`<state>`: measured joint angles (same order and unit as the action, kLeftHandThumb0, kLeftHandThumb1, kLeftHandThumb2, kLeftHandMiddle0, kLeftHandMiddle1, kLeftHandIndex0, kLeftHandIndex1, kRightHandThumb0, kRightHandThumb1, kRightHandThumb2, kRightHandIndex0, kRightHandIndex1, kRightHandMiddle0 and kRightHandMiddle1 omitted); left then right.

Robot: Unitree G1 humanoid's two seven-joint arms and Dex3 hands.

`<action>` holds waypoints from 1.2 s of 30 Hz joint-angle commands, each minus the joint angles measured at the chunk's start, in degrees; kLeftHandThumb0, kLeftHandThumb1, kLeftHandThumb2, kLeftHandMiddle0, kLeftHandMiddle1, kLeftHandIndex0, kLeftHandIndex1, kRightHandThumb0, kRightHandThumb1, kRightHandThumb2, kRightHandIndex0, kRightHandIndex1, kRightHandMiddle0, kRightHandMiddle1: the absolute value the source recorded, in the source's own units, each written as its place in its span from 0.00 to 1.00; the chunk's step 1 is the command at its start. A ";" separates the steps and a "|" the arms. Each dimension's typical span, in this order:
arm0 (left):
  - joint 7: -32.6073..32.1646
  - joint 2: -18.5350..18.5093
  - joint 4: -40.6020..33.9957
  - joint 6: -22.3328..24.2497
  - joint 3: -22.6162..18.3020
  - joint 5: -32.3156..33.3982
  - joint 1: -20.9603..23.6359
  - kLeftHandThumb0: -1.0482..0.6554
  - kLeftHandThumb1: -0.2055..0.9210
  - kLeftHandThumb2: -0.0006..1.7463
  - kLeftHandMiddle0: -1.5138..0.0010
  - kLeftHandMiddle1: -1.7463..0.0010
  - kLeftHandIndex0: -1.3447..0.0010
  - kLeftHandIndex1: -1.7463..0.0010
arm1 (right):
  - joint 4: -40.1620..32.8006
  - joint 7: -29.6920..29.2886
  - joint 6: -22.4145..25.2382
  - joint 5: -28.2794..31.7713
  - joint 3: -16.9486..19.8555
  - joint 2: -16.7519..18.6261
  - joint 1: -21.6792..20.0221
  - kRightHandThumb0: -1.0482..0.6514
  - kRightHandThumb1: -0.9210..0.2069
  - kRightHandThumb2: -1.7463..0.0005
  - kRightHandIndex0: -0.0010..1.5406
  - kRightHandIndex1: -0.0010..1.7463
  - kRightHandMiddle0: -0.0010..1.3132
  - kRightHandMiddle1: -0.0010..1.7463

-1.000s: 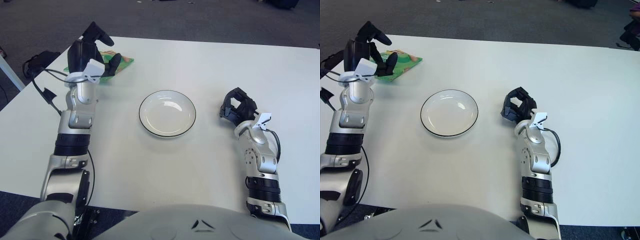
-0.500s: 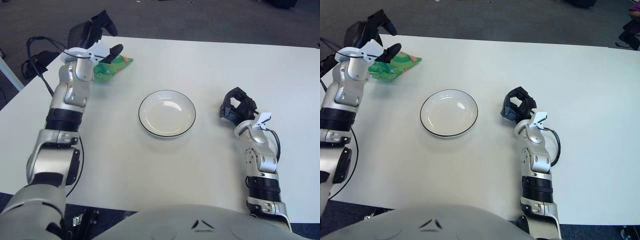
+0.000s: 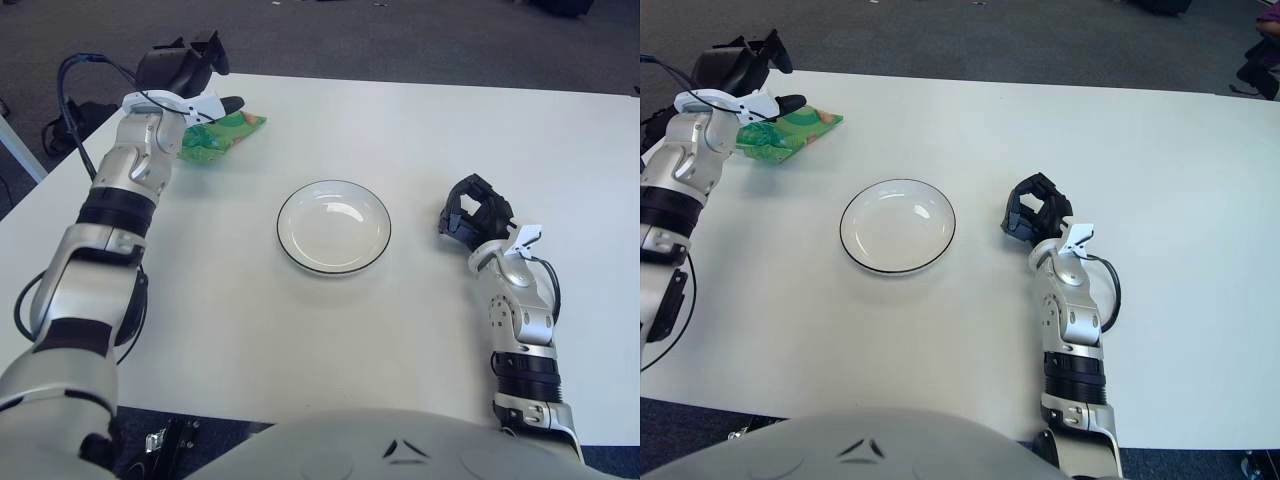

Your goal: Put the snack into the plate.

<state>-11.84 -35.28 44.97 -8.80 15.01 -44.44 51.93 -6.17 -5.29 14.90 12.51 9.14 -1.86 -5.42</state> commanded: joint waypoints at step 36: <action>-3.87 7.36 32.55 17.52 12.48 -1.79 6.30 0.00 1.00 0.53 1.00 0.95 1.00 0.86 | 3.52 0.81 0.87 -0.42 0.02 1.29 4.78 0.34 0.52 0.26 0.72 1.00 0.46 1.00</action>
<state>-16.35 -28.61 77.03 8.14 27.04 -46.81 58.27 -5.26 -4.35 14.28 12.34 9.16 -1.95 -5.23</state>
